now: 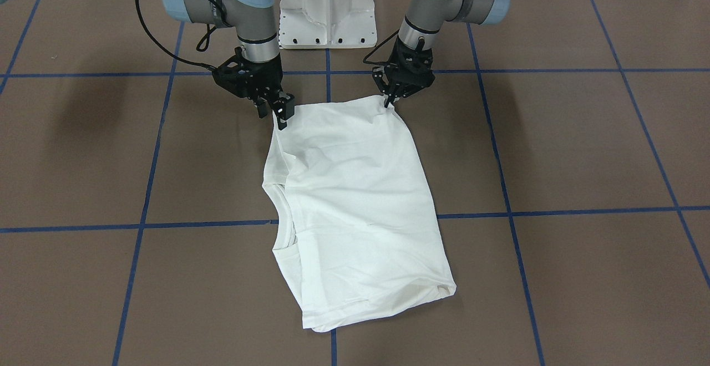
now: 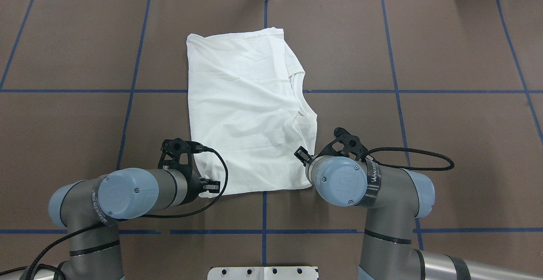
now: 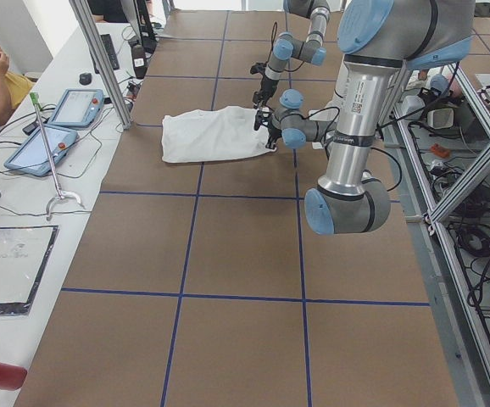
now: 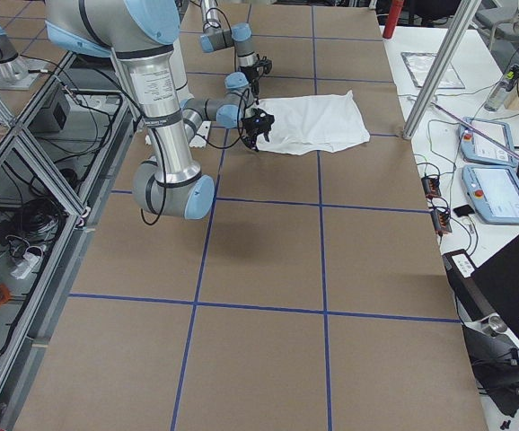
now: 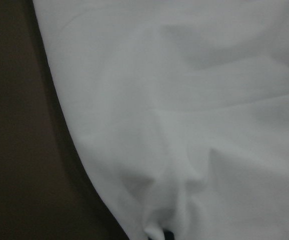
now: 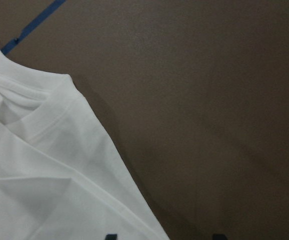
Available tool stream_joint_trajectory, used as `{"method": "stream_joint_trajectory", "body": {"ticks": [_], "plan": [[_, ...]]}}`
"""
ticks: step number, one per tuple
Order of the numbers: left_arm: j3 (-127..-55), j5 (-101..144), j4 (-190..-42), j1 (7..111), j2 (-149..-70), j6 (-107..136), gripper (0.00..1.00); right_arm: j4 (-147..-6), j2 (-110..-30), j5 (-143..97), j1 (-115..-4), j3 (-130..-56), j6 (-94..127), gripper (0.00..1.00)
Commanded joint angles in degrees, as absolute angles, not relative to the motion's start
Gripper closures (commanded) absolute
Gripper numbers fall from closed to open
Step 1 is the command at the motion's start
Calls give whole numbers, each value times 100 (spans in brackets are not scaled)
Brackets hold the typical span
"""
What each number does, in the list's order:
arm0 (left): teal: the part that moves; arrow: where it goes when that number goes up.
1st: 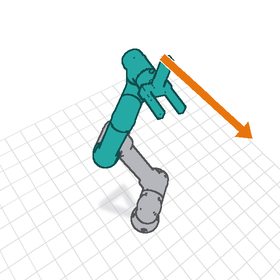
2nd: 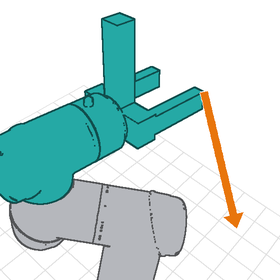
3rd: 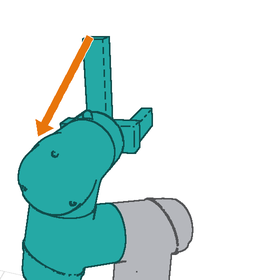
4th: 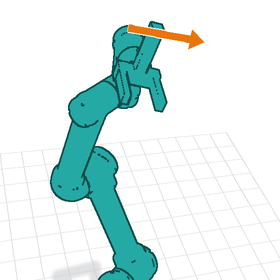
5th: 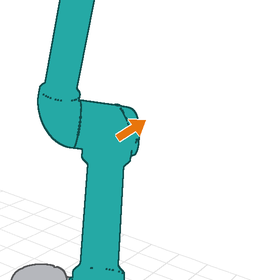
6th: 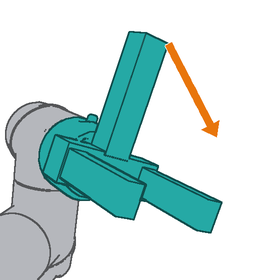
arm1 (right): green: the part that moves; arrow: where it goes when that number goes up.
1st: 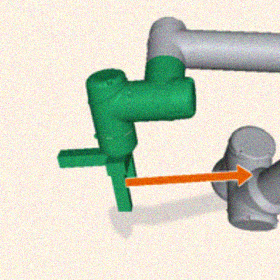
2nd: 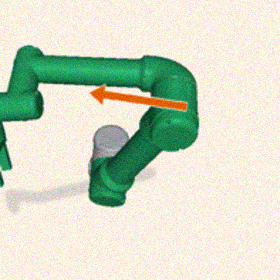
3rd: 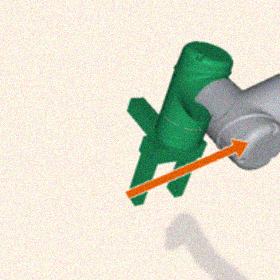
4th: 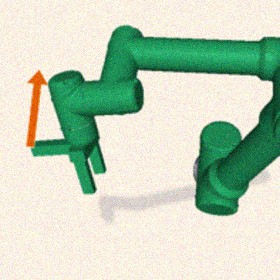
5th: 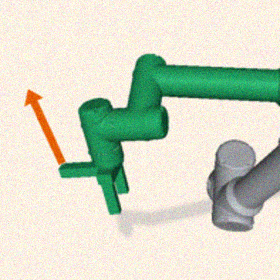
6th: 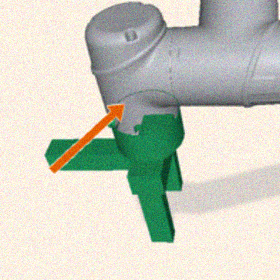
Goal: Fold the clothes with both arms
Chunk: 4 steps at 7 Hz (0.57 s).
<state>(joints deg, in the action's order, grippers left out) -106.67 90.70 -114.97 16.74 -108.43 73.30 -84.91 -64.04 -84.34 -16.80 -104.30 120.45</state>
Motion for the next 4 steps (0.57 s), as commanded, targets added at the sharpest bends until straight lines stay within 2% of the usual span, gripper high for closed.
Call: {"method": "stream_joint_trajectory", "body": {"ticks": [1, 4], "plan": [[-10696, 9070, -11505, 1679, -10811, 7330, 100, -8929, -6206, -8420, -1609, -10397, 12076, 27], [-10705, 9070, -11522, 1679, -10802, 7330, 100, -8947, -6074, -8402, -1565, -10389, 12198, 28]]}}
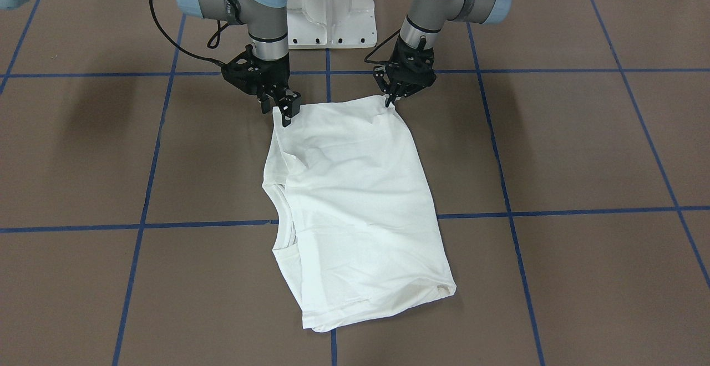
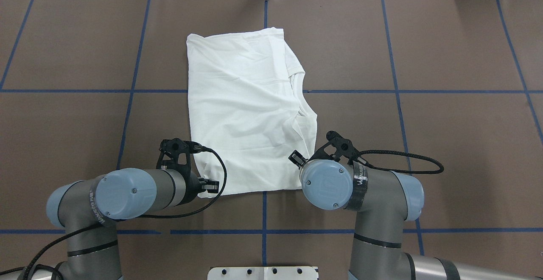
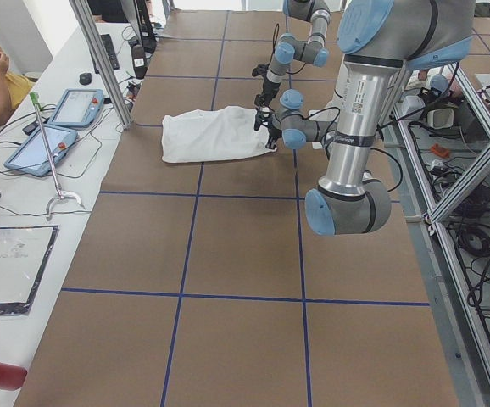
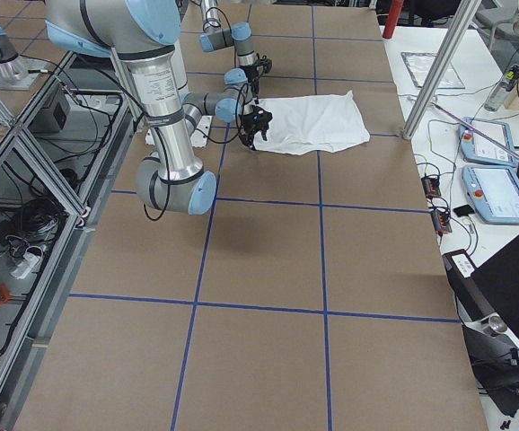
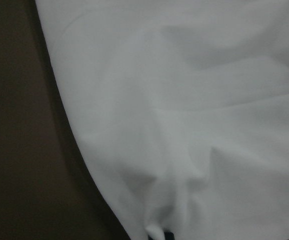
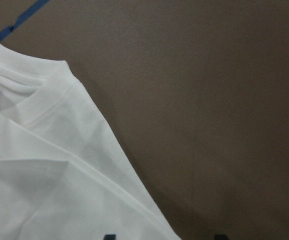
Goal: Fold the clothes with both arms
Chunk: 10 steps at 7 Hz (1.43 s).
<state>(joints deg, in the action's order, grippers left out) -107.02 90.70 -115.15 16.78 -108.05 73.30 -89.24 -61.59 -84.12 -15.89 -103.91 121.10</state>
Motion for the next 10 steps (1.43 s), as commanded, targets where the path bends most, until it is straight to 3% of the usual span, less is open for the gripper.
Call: {"method": "stream_joint_trajectory", "body": {"ticks": [1, 5, 10], "plan": [[-10705, 9070, -11522, 1679, -10802, 7330, 100, -8947, -6073, -8402, -1504, -10371, 12251, 28], [-10714, 9070, -11522, 1679, -10802, 7330, 100, -9316, -5591, -8402, -1380, -10152, 12472, 28], [-10784, 9070, -11522, 1679, -10802, 7321, 100, -9246, -5581, -8402, -1380, -9879, 12542, 28]]}}
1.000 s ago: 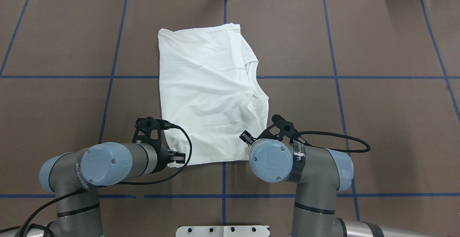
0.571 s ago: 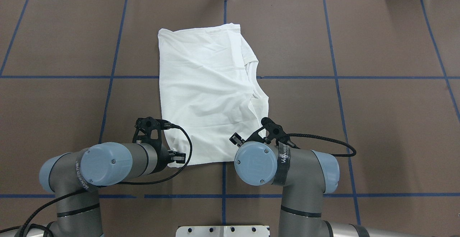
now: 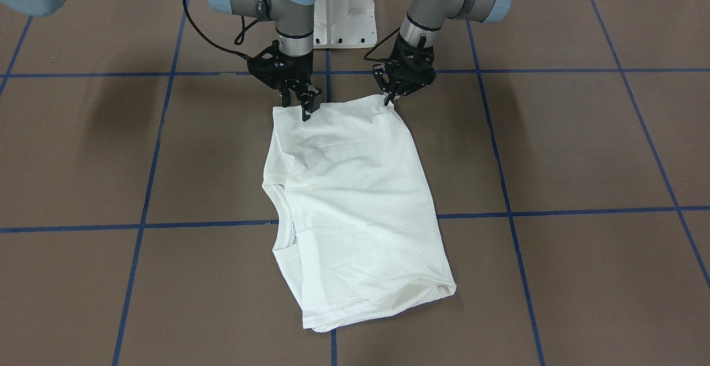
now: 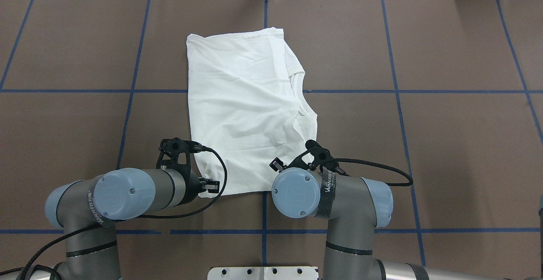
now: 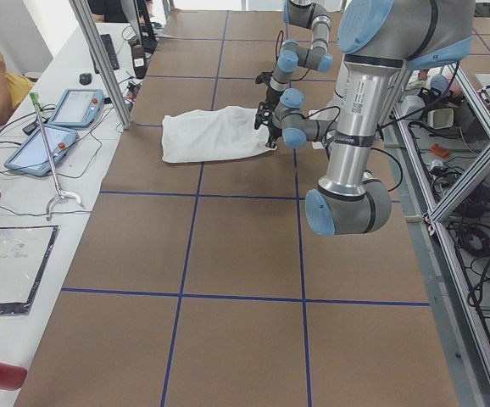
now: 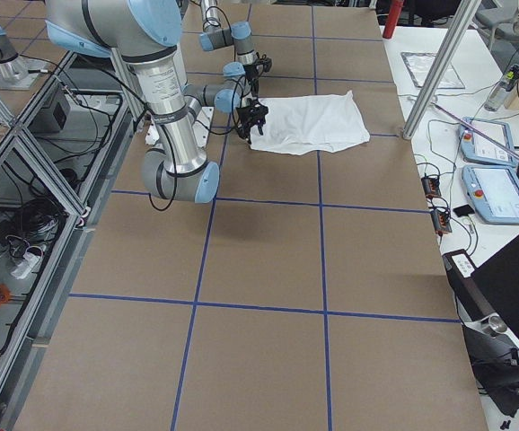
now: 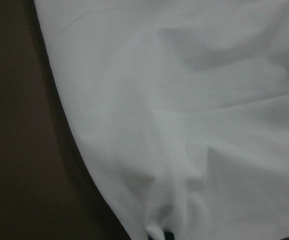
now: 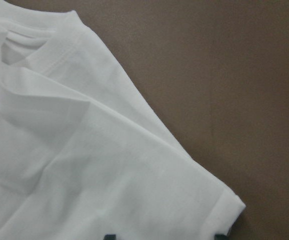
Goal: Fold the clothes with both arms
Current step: 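Pull the shirt edge toward the robot with both grippers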
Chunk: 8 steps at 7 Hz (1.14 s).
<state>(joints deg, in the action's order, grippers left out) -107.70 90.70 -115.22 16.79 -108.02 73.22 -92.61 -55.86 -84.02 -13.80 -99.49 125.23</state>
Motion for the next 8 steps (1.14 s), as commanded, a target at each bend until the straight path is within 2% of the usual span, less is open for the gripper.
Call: {"method": "stream_joint_trajectory", "body": {"ticks": [1, 2, 4, 5, 6, 8], "plan": [[-10784, 9070, -11522, 1696, -10802, 7321, 100, -9255, -5581, -8402, -1380, -9879, 12542, 28], [-10784, 9070, -11522, 1696, -10802, 7321, 100, -9255, -5529, -8394, -1380, -9870, 12542, 30], [-10784, 9070, -11522, 1696, -10802, 7321, 100, -9255, -5415, -8184, -1380, -9791, 12568, 78], [-10784, 9070, -11522, 1696, -10802, 7321, 100, -9264, -5423, -8183, -1380, -9739, 12560, 82], [-10784, 9070, -11522, 1696, -10802, 7321, 100, -9272, -5371, -8183, -1380, -9730, 12568, 100], [-10802, 9070, -11522, 1696, -10802, 7321, 100, -9281, -5361, -8156, -1380, -9712, 12568, 100]]}}
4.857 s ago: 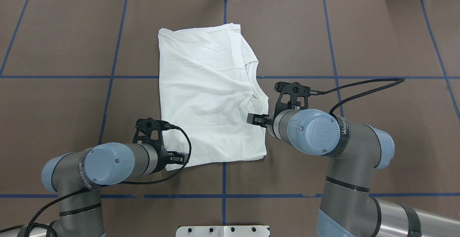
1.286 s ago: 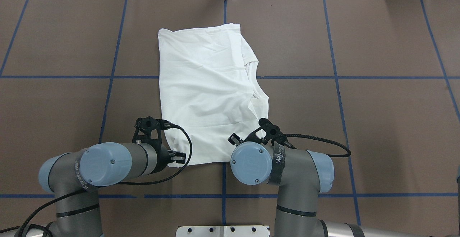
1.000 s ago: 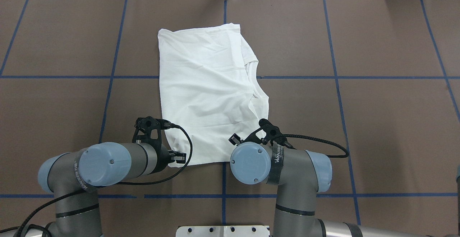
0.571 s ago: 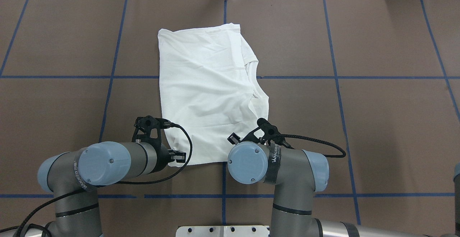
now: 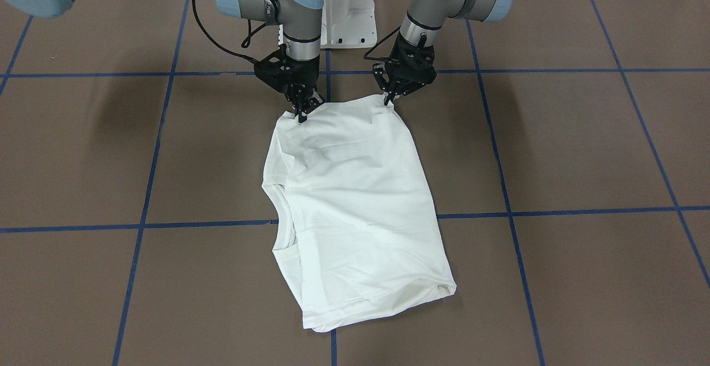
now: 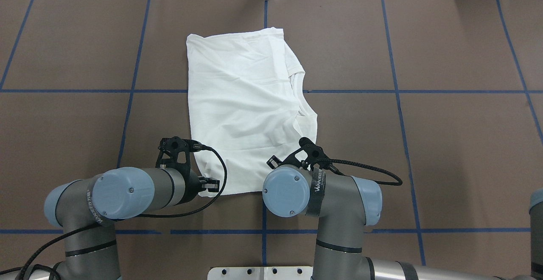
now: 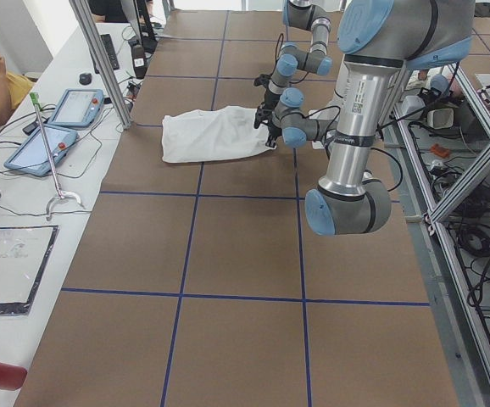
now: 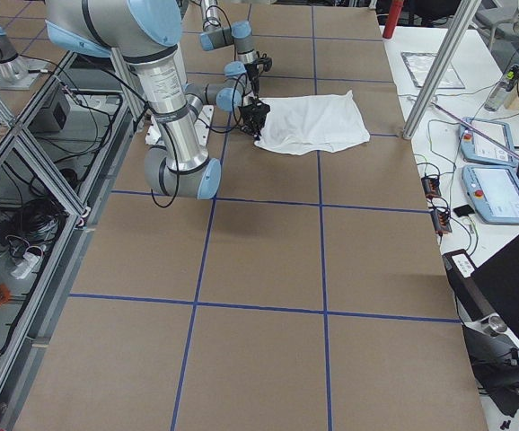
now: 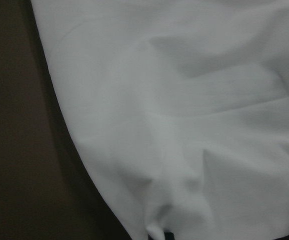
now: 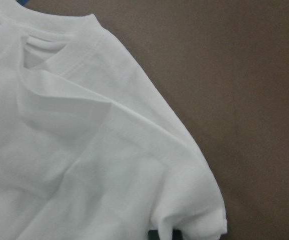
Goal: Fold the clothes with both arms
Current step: 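Pull the shirt edge toward the robot with both grippers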
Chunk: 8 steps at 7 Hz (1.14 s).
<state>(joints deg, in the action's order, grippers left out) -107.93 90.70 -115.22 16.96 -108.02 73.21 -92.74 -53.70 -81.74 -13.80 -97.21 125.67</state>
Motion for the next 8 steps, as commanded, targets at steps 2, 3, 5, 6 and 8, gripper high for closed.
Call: {"method": "stream_joint_trajectory", "body": {"ticks": [2, 3, 5, 6, 8], "plan": [[-11029, 9123, -11462, 1714, -10784, 7234, 100, -9325, -5379, -8086, -1423, -9930, 12551, 100], [-11187, 9158, -11365, 1723, -10784, 7225, 100, -9673, -5457, -8086, -1433, -10419, 12525, 100], [-12316, 9570, -10237, 1767, -10793, 6918, 100, -11084, -5458, -8121, -1354, -11937, 12498, 100], [-13044, 9806, -9534, 1767, -10819, 6917, 100, -11701, -5406, -8121, -1119, -12562, 12515, 100], [-13954, 10010, -8198, 1793, -11133, 6908, 100, -12207, -5204, -8112, -1002, -13034, 12516, 100]]}}
